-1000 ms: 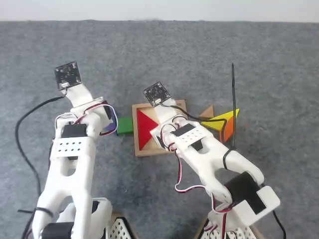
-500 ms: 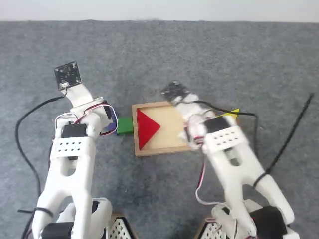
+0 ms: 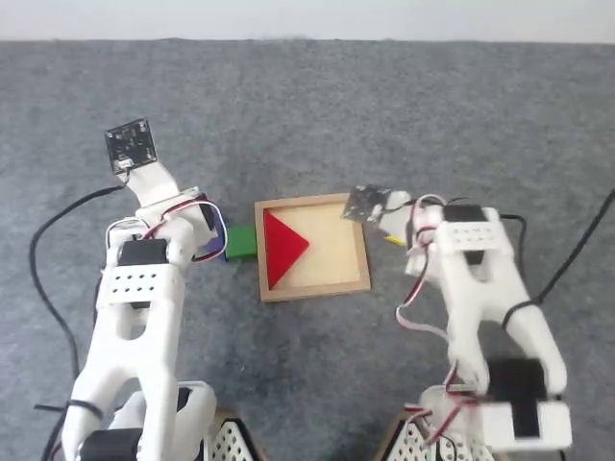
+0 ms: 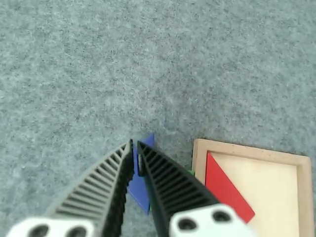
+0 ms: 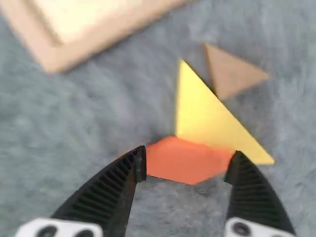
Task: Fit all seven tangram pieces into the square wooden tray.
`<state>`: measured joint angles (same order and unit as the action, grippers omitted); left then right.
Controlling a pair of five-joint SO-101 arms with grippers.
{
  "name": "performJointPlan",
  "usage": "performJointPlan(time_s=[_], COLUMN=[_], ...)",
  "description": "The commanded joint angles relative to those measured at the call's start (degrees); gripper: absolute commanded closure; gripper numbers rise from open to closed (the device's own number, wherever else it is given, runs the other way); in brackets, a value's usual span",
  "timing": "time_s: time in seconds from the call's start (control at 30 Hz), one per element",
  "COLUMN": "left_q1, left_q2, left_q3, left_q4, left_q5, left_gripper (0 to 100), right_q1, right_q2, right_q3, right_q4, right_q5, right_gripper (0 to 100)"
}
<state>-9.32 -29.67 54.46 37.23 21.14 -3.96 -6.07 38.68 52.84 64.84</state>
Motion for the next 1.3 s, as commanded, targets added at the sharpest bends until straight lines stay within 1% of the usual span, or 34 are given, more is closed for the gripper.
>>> performJointPlan(time_s=[0.0, 0.13, 0.27, 0.3, 0.43, 0.57, 0.63, 0.73, 0.8, 0.87, 0.97, 1.1, 1.27], left_q1=[0.00, 0.00, 0.00, 0.00, 0.00, 0.00, 0.00, 0.00, 0.00, 0.00, 0.00, 0.00, 0.00], left_q2=[-2.46, -2.55, -2.55, -2.55, -2.55, -2.55, -2.55, -2.55, -2.55, -2.46, -2.55, -2.55, -2.55], left_q3=[-0.22, -0.22, -0.22, -0.22, -0.22, -0.22, -0.22, -0.22, -0.22, -0.22, -0.22, -0.22, -0.22], left_q4=[-1.14, -1.14, -1.05, -1.05, -1.05, -1.05, -1.05, -1.05, -1.05, -1.05, -1.05, -1.05, -1.05], left_q5=[0.35, 0.35, 0.35, 0.35, 0.35, 0.35, 0.35, 0.35, 0.35, 0.35, 0.35, 0.35, 0.35], left_gripper=[99, 99, 99, 99, 99, 99, 99, 99, 99, 99, 99, 99, 99], right_q1=[4.97, 7.96, 9.80, 9.80, 9.71, 8.75, 5.85, 1.36, 0.92, 1.71, 4.53, 9.45, 13.05], right_q2=[2.33, 2.51, -0.57, -1.80, -7.69, -13.49, -13.49, -9.19, -4.88, -1.01, 3.12, 4.09, 4.00], right_q3=[-3.34, -3.08, -3.08, -3.25, -3.43, -3.96, -3.96, -3.96, -4.22, -4.31, -4.22, -4.22, -4.31], right_q4=[-4.09, -1.80, 1.27, 2.86, 9.89, 9.01, 6.81, -0.84, -5.58, -8.22, -8.04, -4.18, 1.10], right_q5=[0.79, 0.88, 1.05, 1.58, 8.97, 9.14, 6.51, -3.78, -10.37, -13.27, -13.19, -12.48, -3.16], right_gripper=[82.5, 91.6, 96.8, 97.2, 97.2, 97.2, 97.1, 97.4, 97.6, 97.6, 97.6, 97.6, 97.6])
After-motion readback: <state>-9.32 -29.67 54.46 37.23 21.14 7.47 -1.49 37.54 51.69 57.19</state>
